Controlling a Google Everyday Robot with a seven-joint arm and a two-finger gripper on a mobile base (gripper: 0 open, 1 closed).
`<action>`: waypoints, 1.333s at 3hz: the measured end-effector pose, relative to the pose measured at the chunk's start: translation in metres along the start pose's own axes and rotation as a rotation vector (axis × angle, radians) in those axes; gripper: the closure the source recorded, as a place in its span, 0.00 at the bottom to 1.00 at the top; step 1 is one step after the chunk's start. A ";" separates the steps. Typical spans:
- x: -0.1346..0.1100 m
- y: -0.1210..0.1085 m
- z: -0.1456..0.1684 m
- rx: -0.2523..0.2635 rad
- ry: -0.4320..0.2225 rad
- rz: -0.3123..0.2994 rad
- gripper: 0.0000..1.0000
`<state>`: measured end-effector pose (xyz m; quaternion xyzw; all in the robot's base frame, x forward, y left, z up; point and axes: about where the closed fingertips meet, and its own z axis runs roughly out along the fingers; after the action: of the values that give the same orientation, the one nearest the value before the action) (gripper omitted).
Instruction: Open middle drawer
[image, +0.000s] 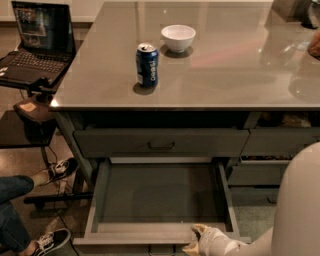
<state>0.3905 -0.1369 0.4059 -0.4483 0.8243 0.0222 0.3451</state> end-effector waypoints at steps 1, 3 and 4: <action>0.000 0.000 0.000 0.000 0.000 0.000 0.81; 0.000 0.000 0.000 0.000 0.000 0.000 0.35; 0.000 0.000 0.000 0.000 0.000 0.000 0.11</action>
Offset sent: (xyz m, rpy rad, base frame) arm 0.0000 0.0000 0.0000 0.0000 0.0000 0.0000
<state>0.3906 -0.1369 0.4059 -0.4483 0.8243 0.0222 0.3451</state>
